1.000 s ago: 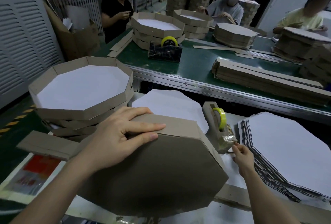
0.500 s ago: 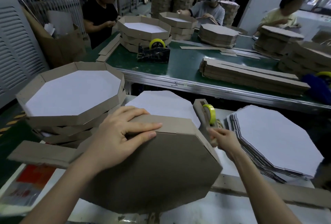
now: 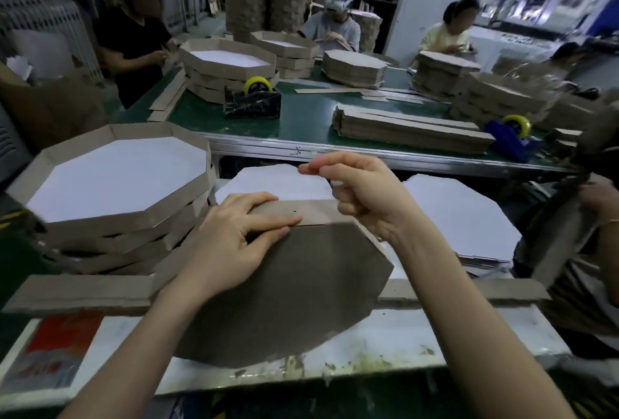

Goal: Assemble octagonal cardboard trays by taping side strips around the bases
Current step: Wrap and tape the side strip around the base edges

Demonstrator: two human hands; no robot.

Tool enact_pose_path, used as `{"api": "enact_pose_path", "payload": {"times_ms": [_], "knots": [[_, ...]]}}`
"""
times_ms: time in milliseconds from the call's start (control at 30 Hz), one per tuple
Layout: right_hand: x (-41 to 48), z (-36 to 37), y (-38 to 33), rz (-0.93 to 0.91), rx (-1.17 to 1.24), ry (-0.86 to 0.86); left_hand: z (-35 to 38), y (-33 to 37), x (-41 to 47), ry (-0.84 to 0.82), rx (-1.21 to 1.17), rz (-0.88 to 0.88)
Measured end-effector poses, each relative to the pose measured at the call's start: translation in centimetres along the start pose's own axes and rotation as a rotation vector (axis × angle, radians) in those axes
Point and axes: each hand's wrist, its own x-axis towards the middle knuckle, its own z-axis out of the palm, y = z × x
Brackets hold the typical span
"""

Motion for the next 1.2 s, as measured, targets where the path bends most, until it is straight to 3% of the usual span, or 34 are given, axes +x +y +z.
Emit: {"api": "enact_pose_path", "payload": {"times_ms": [400,700,1200], "knots": [[-5.8,1.4,5.3,0.14,0.103,0.023,0.1,1.0,-1.4,0.072,-0.047,-0.028],[-6.6,1.4,6.8,0.152,0.099,0.023,0.0,1.4,-1.4,-0.08,0.148,0.032],[-7.1,1.1,8.0,0.143,0.129,-0.014,-0.4,2.0,-1.4,-0.147,0.26,0.035]]}}
